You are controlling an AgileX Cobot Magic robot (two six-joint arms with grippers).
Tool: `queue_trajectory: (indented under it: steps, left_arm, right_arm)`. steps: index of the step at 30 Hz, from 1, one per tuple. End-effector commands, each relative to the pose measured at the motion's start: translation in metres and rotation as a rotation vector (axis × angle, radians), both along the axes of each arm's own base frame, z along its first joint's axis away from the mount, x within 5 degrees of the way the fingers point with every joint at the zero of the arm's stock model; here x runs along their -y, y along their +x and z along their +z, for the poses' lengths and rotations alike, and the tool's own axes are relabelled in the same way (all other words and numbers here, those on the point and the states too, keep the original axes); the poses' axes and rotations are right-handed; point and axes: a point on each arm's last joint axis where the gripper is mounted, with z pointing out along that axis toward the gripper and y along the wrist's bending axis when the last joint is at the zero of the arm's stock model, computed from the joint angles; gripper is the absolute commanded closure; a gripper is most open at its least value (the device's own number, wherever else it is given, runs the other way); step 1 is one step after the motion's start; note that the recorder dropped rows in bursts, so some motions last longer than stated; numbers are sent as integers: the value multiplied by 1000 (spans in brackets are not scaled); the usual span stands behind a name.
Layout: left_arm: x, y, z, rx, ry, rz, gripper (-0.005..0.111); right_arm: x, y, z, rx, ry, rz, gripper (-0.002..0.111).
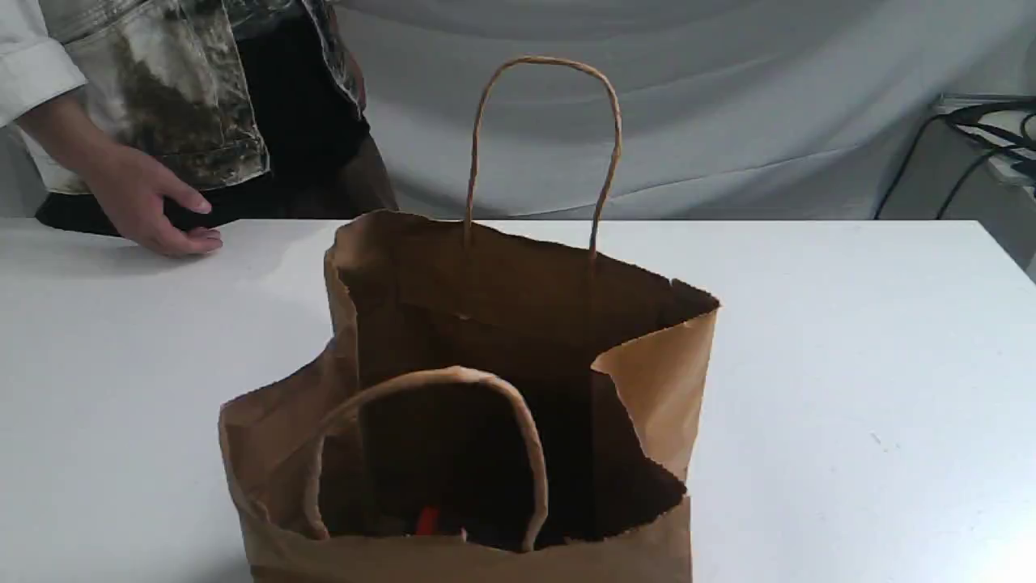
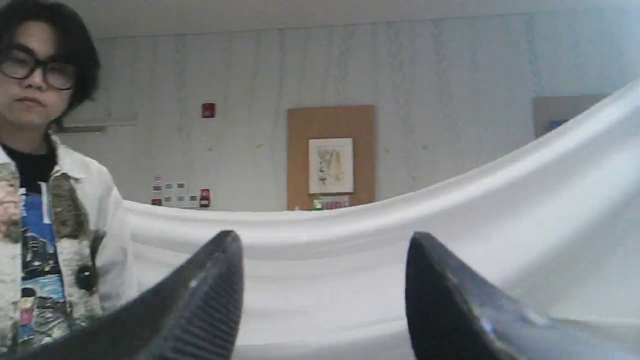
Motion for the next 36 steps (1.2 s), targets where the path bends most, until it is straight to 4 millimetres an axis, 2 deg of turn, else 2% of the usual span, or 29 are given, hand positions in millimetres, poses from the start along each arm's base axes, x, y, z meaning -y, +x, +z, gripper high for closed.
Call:
queue_trajectory:
  steps: [1,3,5,9,11,17,24,28,36]
  left_arm:
    - [-4,-23,-12,91,8,24,87]
    - [-5,-32,-19,124,38,39,87]
    - [-6,-38,-25,140,67,50,87]
    - [-6,-45,-35,153,103,61,87]
    - [-5,-45,-41,127,113,52,87]
    - [0,-42,-59,-25,154,-10,87]
    - [1,-41,-63,-61,172,-19,87]
    - [1,-40,-66,-90,217,-8,87]
    - [2,-40,-68,-114,199,-29,87]
  right_arm:
    - [7,8,-21,-91,83,-86,82]
    - [7,15,-40,-175,106,-110,91]
    - [7,21,-59,-252,134,-125,96]
    - [5,29,-90,-365,149,-140,94]
    - [6,30,-96,-380,141,-167,93]
    - [19,27,-104,-431,215,-306,93]
    - [15,28,-109,-472,317,-244,93]
    - [15,28,-109,-475,320,-243,93]
    - [15,28,-109,-475,320,-243,93]
